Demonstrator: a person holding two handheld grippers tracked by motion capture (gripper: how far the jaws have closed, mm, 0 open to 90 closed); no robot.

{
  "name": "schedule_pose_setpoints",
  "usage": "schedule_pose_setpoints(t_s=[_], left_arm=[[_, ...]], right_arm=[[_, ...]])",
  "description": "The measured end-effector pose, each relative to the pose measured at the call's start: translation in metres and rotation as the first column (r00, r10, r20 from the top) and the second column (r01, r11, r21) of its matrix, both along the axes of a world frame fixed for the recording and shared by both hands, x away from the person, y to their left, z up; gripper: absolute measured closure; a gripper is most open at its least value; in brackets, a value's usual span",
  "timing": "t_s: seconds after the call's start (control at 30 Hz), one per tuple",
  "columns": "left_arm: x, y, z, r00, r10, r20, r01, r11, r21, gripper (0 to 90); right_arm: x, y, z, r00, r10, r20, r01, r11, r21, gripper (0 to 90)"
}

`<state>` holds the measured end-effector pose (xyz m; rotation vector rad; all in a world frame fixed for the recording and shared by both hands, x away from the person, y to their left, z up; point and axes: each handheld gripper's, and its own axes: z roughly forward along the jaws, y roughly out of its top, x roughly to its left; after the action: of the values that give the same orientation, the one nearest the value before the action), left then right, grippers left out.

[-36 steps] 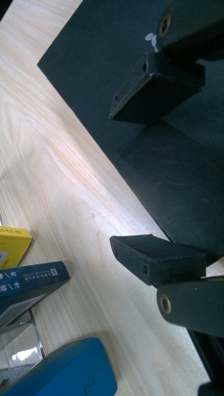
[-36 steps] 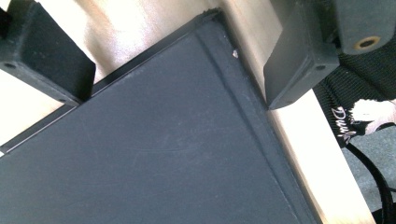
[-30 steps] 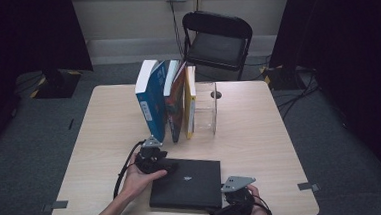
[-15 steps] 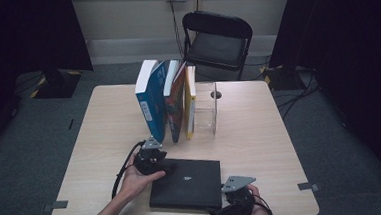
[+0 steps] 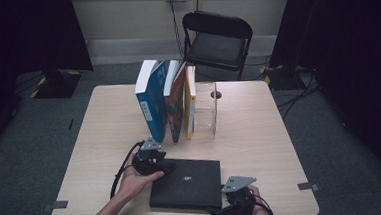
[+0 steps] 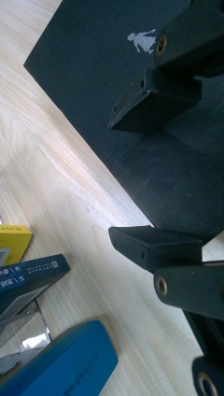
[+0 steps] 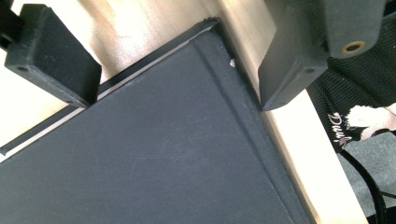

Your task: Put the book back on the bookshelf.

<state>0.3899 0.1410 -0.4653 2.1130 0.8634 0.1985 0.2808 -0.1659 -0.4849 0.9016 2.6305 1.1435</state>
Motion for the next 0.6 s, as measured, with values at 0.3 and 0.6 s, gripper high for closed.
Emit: schedule_pose_setpoints(t_s=[0.3,0.6], left_arm=[[-0.009,0.02,0.001,0.9992,-0.017,-0.037,0.016,0.9996,-0.023,50.6],[0.003,-0.002,-0.002,0.9953,-0.066,-0.071,0.063,0.9966,-0.053,43.7]], right_arm=[[0.008,-0.024,0.006,0.9957,-0.085,0.036,0.085,0.9963,0.006,40.7],[0.007,-0.015,0.002,0.9943,-0.097,0.044,0.098,0.9952,-0.001,28.4]])
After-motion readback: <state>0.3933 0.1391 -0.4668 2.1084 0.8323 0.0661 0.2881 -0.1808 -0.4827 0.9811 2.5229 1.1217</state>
